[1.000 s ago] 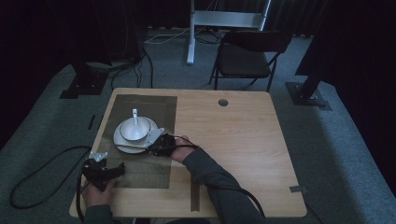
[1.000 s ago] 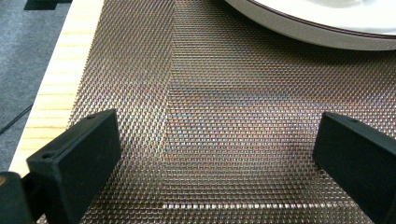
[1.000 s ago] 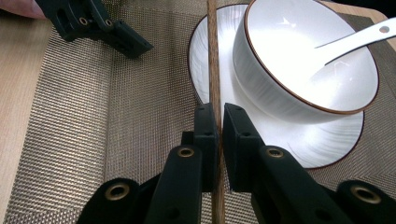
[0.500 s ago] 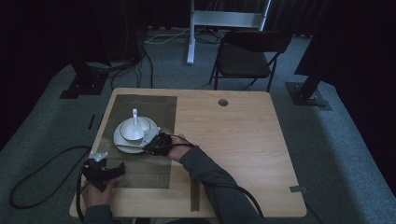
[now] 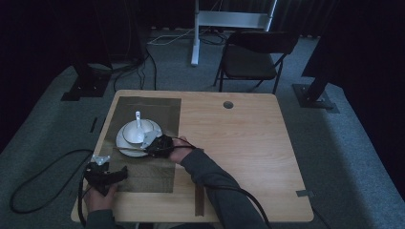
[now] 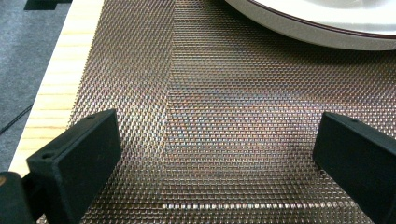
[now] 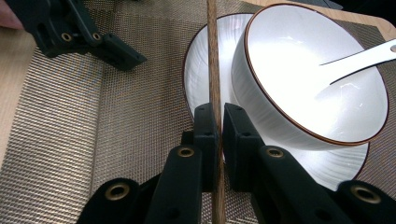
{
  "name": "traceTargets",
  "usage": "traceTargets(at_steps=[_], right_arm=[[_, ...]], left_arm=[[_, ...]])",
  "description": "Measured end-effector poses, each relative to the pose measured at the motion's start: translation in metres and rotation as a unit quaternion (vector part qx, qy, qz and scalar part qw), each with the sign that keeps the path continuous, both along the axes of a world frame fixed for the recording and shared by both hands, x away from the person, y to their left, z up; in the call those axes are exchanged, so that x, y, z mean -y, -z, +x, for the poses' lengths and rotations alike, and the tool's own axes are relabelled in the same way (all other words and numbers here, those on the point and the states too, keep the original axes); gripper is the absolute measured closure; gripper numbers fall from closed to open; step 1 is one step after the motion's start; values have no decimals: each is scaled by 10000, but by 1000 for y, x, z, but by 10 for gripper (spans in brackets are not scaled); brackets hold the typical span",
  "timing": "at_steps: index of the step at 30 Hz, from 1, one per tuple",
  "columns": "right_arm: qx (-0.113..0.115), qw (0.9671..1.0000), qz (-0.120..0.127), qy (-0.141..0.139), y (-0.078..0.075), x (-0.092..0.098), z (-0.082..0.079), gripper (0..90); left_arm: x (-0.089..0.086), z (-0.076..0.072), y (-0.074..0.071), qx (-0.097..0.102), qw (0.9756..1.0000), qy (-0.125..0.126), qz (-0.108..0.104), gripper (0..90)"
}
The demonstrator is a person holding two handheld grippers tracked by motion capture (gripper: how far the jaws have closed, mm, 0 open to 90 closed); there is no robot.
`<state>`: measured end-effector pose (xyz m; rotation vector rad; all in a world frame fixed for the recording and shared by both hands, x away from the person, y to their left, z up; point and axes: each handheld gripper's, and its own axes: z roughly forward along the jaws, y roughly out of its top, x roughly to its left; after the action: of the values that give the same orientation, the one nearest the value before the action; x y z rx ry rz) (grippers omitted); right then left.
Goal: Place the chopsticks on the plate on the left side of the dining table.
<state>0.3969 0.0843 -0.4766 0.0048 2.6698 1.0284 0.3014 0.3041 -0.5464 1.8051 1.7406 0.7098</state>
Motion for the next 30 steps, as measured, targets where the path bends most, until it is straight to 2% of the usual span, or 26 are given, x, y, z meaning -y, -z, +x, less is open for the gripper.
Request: traceTargets(at_steps=[10,21,30], right_arm=[[-4,10000,-55,-33,3,-7,1,845],[-115,9999,-128,-1,11,-14,4,845],[-75,9997,-249,-16,13,-18,6,844]], left_arm=[[0,0,0,6,10000,-3,0,14],[0,0,0,10,10000,-2,-1,15],[0,0,0,6,10000,-2,-2,14]])
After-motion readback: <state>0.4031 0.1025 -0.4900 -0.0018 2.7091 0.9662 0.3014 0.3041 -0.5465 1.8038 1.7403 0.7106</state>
